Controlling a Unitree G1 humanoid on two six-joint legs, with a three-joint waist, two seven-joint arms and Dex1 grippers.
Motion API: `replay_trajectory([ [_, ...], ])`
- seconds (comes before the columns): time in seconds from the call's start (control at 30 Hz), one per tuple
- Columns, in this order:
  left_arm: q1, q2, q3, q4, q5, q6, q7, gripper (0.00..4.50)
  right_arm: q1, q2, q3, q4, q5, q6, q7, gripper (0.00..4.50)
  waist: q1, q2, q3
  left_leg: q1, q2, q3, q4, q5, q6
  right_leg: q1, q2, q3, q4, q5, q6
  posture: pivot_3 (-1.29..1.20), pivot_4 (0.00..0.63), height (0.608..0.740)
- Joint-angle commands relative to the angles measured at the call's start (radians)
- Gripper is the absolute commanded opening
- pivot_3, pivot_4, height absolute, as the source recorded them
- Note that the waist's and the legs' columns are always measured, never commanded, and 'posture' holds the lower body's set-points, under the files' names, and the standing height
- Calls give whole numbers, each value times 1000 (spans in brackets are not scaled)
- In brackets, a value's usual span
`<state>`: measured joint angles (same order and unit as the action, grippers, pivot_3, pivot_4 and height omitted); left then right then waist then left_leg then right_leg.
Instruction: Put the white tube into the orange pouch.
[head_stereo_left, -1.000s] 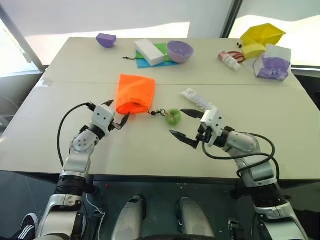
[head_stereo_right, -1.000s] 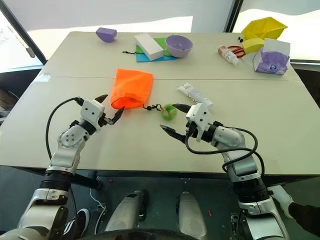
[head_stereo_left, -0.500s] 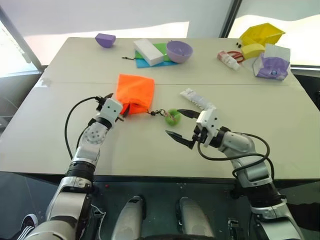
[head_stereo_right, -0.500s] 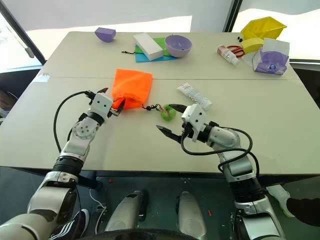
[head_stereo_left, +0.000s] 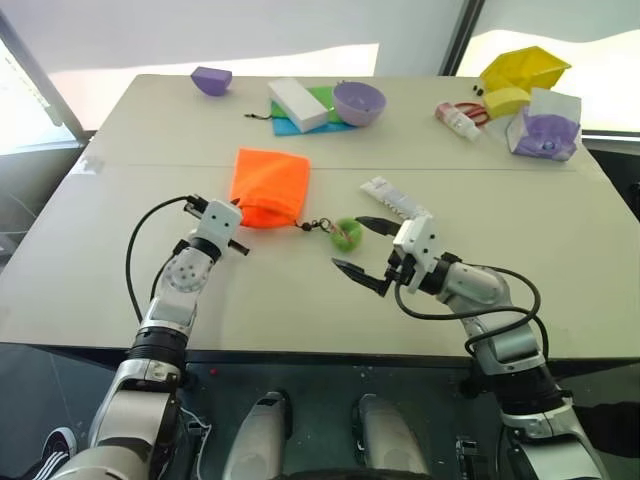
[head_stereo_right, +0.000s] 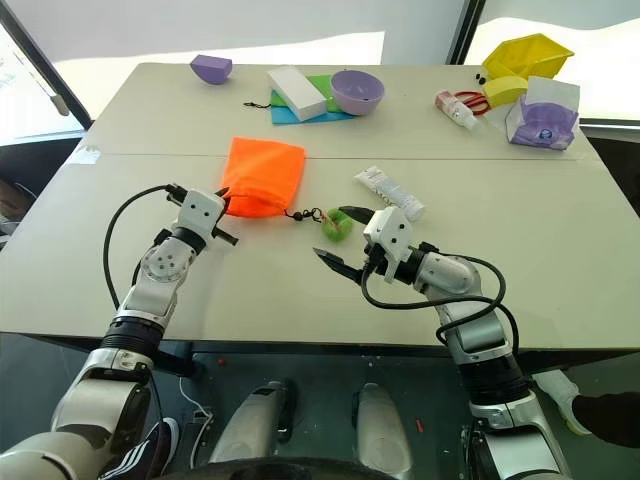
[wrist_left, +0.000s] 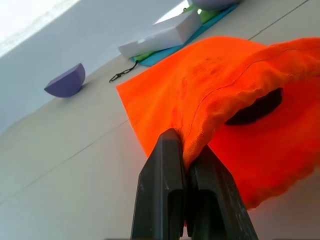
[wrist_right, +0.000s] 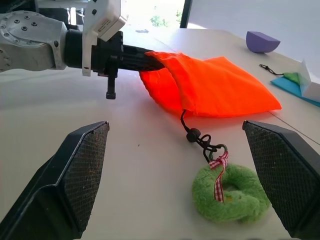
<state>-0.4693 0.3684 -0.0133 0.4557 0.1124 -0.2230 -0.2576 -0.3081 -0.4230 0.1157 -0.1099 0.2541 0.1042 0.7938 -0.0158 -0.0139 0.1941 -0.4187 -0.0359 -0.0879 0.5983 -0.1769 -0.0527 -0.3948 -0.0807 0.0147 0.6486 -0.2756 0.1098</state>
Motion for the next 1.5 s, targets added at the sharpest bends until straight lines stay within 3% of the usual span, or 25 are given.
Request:
replay_trajectory([
  [0.03,75,17,21,-189,-38,70,-36,62,-24,-13,-19,-17,2,-14,7,4500,-2,0,0,0,0,0,0,0,0,0,0,0,0,0,0,0,150,740],
  [0.43,234,54,34,-502,-25,270,-49,62,-81,-43,-76,100,-28,-36,-32,4500,2,0,0,0,0,1,0,0,0,0,-1,1,-1,0,-1,0,150,740],
  [0.9,261,21,1,-535,-14,292,-47,62,-280,-124,-130,375,-142,257,-220,4500,2,0,0,0,0,2,0,0,0,-1,-1,2,0,0,-1,0,150,740],
  [1.13,265,18,4,-536,-7,292,-34,62,-333,-135,-146,484,-97,402,-166,4500,2,0,0,0,0,2,0,0,0,-1,-1,2,-1,0,-1,0,150,740],
  [1.33,276,18,2,-545,-6,291,-29,62,-373,-117,-161,551,-89,409,-165,4500,0,0,0,0,0,2,0,0,0,-1,0,2,0,0,-1,0,150,740],
  [1.43,277,17,2,-548,-6,293,-26,0,-372,-113,-167,558,-82,405,-156,3675,1,0,0,0,0,3,0,0,0,-1,0,2,0,0,-1,0,150,740],
  [1.5,278,17,2,-549,-6,293,-25,0,-365,-113,-163,552,-82,404,-152,2832,1,0,0,0,0,3,0,0,0,-1,0,2,0,0,0,0,150,740],
])
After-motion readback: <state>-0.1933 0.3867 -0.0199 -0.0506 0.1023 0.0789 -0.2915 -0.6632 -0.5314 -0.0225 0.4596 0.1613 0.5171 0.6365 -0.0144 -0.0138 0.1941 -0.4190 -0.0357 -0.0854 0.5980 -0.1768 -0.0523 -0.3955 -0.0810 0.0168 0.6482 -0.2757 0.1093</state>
